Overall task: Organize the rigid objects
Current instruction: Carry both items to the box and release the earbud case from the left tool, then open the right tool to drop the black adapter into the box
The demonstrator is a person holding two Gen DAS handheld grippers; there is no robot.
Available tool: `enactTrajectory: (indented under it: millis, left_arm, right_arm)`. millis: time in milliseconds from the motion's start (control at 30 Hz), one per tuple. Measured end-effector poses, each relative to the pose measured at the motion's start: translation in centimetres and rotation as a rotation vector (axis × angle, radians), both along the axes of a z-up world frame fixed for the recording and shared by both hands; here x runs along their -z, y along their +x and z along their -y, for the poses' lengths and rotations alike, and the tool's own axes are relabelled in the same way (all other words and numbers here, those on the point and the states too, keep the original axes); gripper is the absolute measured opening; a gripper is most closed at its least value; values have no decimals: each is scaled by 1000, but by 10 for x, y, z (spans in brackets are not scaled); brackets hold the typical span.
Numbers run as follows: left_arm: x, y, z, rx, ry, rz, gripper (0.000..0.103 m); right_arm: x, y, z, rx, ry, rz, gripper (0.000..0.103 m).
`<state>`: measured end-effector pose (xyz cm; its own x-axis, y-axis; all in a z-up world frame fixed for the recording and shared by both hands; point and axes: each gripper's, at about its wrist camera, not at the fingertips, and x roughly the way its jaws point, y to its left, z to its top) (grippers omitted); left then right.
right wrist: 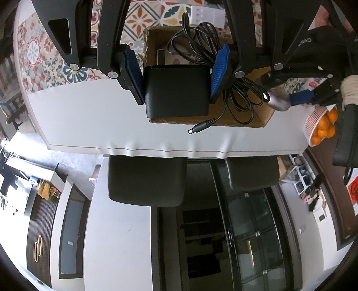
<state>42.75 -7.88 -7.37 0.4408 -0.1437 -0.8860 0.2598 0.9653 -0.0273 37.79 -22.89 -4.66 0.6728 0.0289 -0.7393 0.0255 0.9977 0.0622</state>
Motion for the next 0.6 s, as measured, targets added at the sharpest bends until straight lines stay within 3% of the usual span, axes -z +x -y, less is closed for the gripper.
enactTrajectory:
  millis: [167,300,600]
  left_arm:
    - [8,0,-5,-18,12,-16,66]
    - [2,1,-11,-37,21,22,77]
    - [-19,-2,-35,-140,90,126,89]
  right_arm:
    - [3,4,-4,-6,-9,-13,56]
    - [7,9,-6,-14,-4,-28,56]
    - [10,23,-12,-29,6,-49,56]
